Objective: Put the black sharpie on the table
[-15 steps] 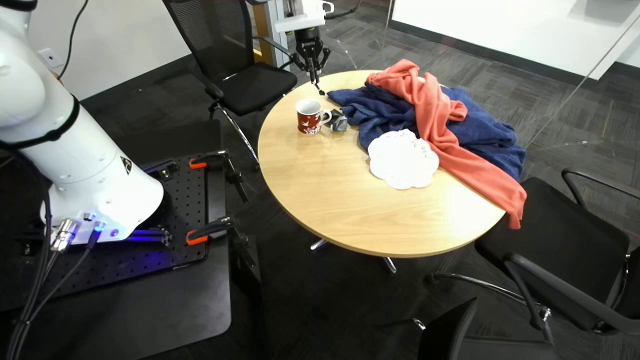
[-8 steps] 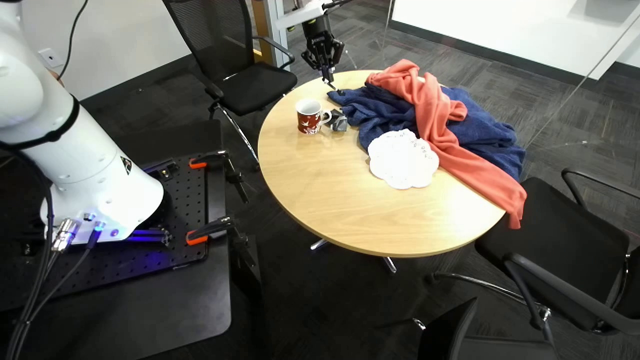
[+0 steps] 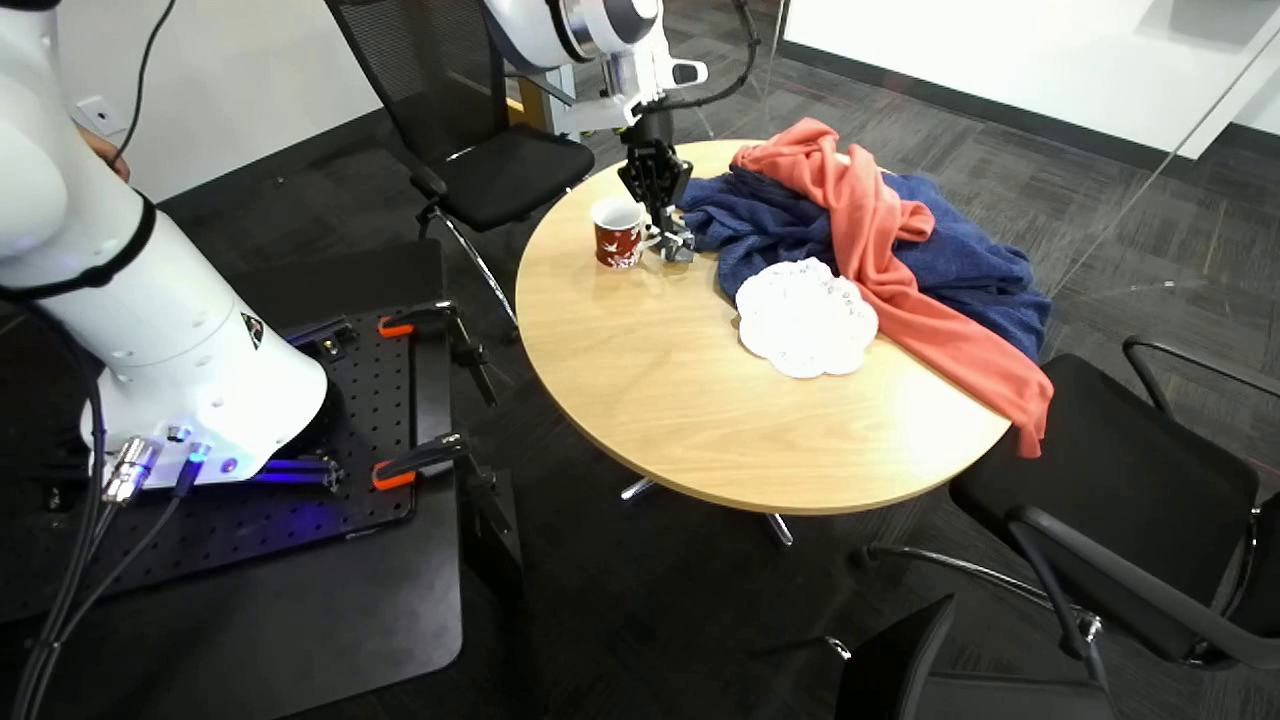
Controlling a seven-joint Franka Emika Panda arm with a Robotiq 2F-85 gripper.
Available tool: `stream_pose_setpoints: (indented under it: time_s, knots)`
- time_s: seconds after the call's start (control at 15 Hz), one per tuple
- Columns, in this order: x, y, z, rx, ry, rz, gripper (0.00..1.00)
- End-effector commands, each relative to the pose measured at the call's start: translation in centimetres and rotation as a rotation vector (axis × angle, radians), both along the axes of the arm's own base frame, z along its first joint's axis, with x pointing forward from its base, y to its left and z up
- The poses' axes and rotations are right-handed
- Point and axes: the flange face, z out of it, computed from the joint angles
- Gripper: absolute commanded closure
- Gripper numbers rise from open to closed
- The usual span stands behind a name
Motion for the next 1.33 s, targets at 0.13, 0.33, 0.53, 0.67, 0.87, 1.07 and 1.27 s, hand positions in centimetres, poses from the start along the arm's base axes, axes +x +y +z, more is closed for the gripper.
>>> stream_pose_setpoints:
  time_s: [0.13,0.33,0.53,0.67,0.87,1.07,1.27]
  knots:
    - [-0.5,-3.9,-3.4,0.136,-0.073,-0.127,0.97]
    - [-0.9,-5.4,-5.3,0.205,-0.089,-0.161,0.97]
    - [-1.6,-6.3,-6.8,0.255,-0.091,-0.192,0.97]
    - [-2.1,-6.8,-7.4,0.276,-0.094,-0.214,0.69]
    - [-2.5,-7.1,-7.6,0.302,-0.100,-0.239,0.48]
    - [-2.6,-7.1,-7.5,0.319,-0.106,-0.248,0.26]
    - [-2.6,-7.0,-7.4,0.326,-0.109,-0.254,0.04]
